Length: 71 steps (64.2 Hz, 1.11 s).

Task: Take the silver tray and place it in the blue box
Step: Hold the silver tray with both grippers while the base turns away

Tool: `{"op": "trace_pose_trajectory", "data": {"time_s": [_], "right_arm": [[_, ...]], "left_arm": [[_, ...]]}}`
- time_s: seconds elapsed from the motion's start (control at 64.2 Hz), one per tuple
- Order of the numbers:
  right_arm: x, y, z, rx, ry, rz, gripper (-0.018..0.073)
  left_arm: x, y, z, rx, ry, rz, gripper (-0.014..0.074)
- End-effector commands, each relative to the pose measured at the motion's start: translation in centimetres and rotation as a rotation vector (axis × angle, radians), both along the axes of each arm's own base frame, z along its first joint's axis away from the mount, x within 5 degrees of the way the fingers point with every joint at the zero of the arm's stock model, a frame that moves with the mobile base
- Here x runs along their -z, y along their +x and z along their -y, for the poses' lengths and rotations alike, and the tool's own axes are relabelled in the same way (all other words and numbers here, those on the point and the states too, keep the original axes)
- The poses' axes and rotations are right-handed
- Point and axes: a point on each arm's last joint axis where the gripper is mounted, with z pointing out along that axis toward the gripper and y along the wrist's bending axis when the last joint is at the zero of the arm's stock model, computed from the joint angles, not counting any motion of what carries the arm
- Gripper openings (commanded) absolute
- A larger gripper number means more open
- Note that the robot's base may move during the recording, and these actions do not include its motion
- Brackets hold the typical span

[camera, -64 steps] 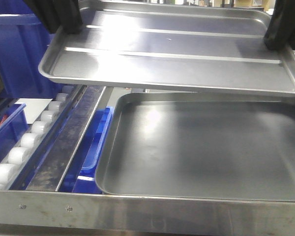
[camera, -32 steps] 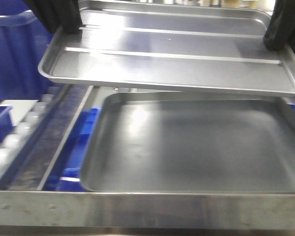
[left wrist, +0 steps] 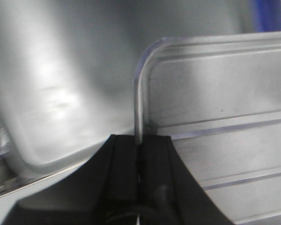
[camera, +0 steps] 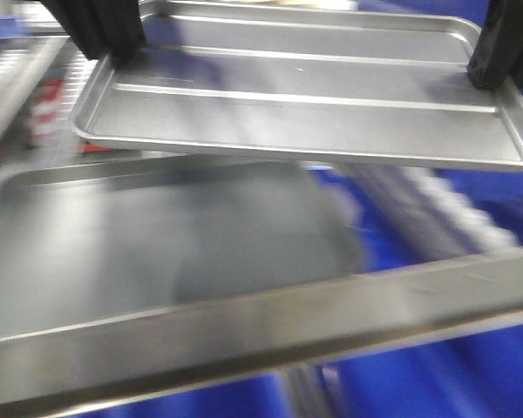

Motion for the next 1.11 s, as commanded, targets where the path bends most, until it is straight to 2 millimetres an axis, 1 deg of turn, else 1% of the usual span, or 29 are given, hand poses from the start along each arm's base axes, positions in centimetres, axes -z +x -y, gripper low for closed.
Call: {"op": "trace_pose_trajectory", "data": {"time_s": [0.0,1.091], "right_arm": [[-1.91,-0.05,1.01,0.002,-0.051,0.104,0.0059],[-1.91,-0.05,1.01,0.002,-0.051,0.104,0.0059]], "left_arm": [[-1.33,-0.76,-1.69,-0.022,0.086,0.003,-0.0105],[-1.33,-0.76,-1.69,-0.022,0.086,0.003,-0.0105]]}}
